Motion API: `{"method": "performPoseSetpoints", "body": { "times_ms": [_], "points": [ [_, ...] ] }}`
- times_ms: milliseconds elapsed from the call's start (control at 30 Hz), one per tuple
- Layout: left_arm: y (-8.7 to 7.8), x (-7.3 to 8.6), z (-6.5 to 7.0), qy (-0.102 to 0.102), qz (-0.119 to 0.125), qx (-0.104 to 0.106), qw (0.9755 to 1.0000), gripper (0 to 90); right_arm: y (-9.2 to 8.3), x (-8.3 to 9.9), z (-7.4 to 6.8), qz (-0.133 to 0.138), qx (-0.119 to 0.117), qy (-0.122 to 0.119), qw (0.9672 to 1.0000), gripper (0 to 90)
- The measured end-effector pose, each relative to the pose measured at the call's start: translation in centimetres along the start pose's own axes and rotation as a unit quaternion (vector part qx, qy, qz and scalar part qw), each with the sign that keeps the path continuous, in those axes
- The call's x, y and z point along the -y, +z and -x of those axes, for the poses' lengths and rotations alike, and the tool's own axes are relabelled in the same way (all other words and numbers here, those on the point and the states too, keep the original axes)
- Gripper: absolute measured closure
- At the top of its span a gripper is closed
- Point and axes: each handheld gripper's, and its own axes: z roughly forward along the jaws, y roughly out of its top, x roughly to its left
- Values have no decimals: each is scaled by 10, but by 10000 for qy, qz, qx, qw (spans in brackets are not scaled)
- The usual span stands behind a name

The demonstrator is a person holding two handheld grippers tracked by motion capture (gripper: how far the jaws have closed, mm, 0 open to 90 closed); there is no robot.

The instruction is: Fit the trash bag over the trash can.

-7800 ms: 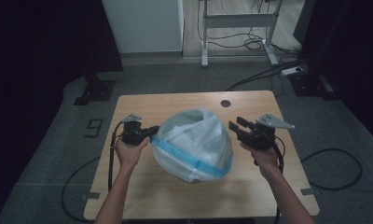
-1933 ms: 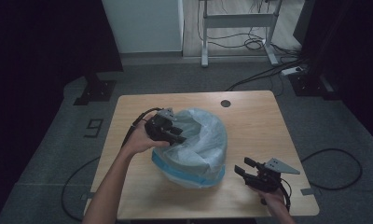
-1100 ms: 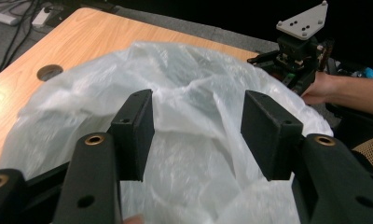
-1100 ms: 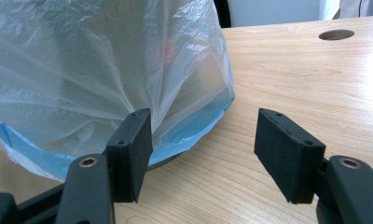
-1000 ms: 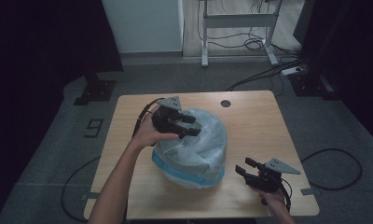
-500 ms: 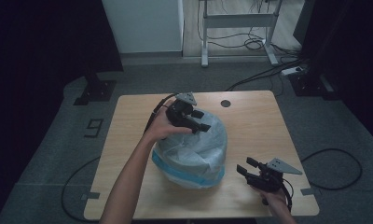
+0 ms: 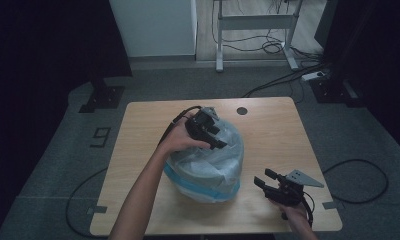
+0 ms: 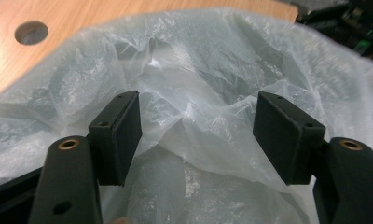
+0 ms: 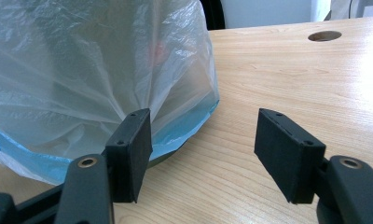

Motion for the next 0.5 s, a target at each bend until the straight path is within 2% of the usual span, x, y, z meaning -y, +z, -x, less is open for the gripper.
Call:
{"method": "performPoseSetpoints", "body": {
  "times_ms": [267, 367, 500],
  "points": [
    [10, 1, 2, 37, -164, -89, 9998, 316, 0, 0, 1, -14, 30, 3, 10000, 355],
    [5, 1, 3, 64, -33, -169, 9998, 317, 0, 0, 1, -4, 49, 12, 10000, 355],
    [-12, 2, 8, 80, 324, -205, 9992, 319, -1, 0, 2, 9, 65, 20, 10000, 355]
  ]
}}
